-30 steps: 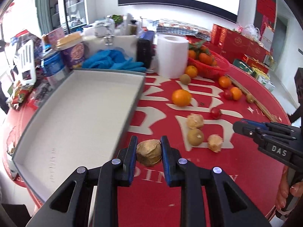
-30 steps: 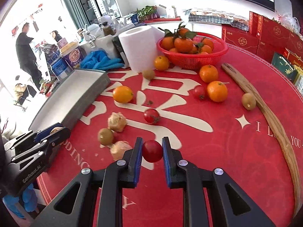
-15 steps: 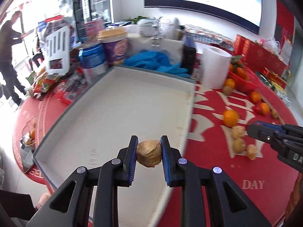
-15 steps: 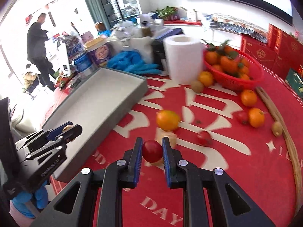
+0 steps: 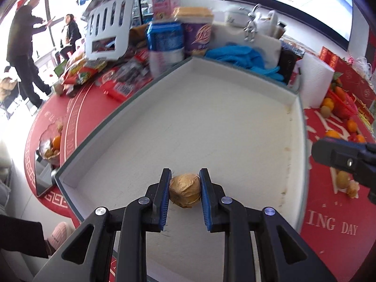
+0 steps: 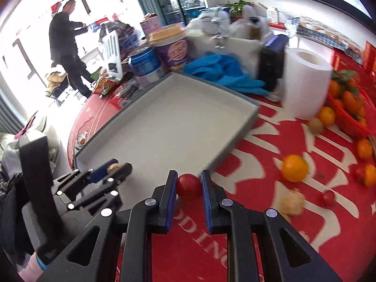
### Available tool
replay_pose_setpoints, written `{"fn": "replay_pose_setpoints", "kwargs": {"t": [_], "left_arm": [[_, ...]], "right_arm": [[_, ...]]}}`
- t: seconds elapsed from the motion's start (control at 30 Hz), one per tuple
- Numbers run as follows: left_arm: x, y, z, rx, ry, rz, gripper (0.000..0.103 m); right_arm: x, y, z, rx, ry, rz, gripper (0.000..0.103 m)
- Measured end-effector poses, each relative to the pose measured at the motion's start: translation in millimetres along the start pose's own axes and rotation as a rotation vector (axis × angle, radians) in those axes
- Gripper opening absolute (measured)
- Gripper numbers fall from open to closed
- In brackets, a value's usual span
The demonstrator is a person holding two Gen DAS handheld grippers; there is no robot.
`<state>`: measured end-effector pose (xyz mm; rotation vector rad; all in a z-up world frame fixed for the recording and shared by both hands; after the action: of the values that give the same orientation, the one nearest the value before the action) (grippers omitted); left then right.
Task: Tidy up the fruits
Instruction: 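Carry the longan with the left tool into the white tray while the right tool drops the tomato there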
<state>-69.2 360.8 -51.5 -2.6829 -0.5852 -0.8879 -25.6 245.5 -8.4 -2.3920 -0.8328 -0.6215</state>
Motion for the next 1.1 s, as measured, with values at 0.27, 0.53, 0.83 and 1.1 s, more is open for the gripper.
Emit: {"fn": "replay_pose_setpoints", "kwargs": {"t": [0.27,0.53,0.83,1.1], "left_arm": [[-7.8,0.9,-7.0,0.025,0.028,-0.011,0.026],[-3.5,-4.2,-8.8,-0.029,0.034,-0.037,0.043],[14.1,-10.7,-41.6,-0.022,0.149,-0.023,0.078],[18.1,-1.5,-63.5,-0.079,0.189,0.013,0.078]], "right_arm": [[0.2,-16.3,39.4,0.008,-0.059,-0.041,0.021],[7.4,-10.0,41.5,0.017,-0.066,-0.015,0.022],[28.7,4.7,2.8,0.049,0.044,0.066,0.103],[5.4,73.7,-47.8,-0.070,0.080,0.180,0.103]]}}
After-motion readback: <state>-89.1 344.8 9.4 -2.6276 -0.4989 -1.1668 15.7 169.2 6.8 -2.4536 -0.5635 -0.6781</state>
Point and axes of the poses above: each gripper's, at about its wrist camera, not at the fingertips, and z roughly the way its jaws point, y to its right, x to its top, the point moved 8 cm from there along z, roughly the way its jaws point, and after that the axes turned 7 degrees about x, right-handed, at the moved point
